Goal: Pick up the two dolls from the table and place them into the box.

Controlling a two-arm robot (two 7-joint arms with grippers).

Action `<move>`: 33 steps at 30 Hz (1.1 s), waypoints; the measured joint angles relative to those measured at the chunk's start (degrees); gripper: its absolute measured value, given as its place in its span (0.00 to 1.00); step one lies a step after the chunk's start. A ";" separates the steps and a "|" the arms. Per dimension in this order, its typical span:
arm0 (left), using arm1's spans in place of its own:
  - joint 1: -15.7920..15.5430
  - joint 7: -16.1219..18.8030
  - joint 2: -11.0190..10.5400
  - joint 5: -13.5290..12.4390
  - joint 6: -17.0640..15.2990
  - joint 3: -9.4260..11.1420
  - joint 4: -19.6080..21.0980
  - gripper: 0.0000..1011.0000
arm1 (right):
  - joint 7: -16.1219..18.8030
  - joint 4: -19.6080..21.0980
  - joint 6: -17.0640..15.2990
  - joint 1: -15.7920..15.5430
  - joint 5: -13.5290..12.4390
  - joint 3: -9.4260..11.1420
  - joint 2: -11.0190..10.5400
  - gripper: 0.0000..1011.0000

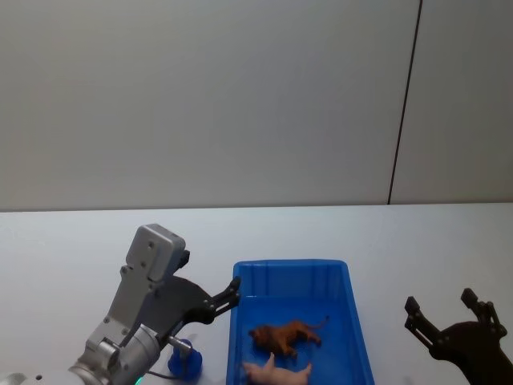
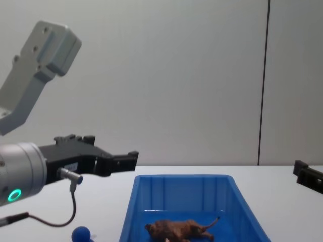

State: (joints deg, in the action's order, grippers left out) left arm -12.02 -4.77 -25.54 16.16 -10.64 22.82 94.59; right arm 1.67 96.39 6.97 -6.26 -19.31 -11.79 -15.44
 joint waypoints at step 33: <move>2.05 -3.20 -2.89 3.77 -5.16 -2.28 -3.71 1.00 | -0.13 0.08 0.00 -0.08 0.00 -0.01 -0.01 0.99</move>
State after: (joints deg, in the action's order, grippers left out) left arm -9.98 -7.97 -28.42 19.92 -15.80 20.54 90.87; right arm 1.55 96.47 6.97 -6.33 -19.31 -11.80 -15.46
